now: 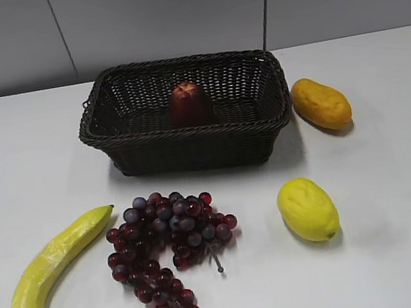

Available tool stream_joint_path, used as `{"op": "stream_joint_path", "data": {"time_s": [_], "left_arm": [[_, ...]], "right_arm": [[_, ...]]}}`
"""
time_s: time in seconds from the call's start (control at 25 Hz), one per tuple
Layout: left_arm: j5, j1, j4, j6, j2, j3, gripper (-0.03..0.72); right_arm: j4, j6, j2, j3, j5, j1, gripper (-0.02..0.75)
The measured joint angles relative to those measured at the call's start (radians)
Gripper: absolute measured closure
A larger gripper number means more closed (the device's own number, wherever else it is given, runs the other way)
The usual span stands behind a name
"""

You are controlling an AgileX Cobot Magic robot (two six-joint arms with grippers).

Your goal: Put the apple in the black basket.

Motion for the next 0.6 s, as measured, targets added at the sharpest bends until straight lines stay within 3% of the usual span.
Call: {"op": "stream_joint_path", "data": {"time_s": [0.6], "left_arm": [[0.003,0.0,0.01,-0.002,-0.456,0.0,0.107]], "right_arm": [[0.0,0.0,0.0,0.0,0.0,0.0,0.164]]}}
